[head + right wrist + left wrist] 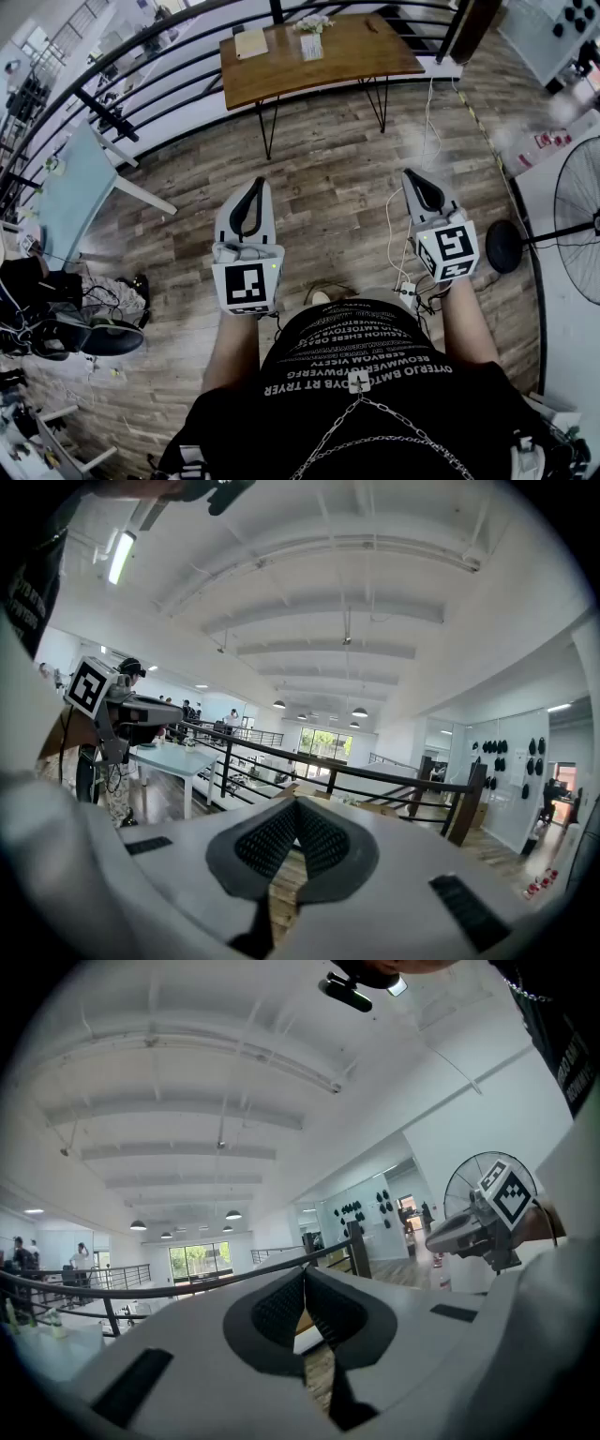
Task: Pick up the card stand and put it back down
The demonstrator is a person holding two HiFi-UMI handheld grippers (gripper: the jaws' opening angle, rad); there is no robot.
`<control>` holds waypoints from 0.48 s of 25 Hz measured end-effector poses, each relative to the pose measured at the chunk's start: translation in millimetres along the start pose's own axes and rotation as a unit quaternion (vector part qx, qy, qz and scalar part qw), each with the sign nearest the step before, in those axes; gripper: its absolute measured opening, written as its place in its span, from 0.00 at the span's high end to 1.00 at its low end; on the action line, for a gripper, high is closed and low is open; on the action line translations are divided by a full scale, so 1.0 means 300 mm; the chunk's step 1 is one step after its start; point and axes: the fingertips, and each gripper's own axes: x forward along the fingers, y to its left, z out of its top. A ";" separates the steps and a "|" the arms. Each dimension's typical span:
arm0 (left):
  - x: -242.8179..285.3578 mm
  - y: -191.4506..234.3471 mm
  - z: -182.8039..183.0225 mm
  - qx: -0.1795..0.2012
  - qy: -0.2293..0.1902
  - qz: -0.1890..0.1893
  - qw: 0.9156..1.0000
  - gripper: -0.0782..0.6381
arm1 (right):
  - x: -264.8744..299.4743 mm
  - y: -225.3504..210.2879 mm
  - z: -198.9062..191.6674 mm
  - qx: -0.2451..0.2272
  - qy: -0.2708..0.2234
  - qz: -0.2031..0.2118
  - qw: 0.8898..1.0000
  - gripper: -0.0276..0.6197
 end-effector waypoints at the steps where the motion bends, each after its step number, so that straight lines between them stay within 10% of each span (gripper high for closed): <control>1: -0.001 0.000 -0.005 -0.001 0.002 -0.003 1.000 0.85 | 0.001 0.010 -0.002 0.000 0.002 0.001 1.000 0.94; 12: -0.026 -0.003 -0.055 -0.007 0.007 -0.039 0.999 0.85 | -0.029 0.052 -0.023 0.010 0.014 -0.032 0.999 0.94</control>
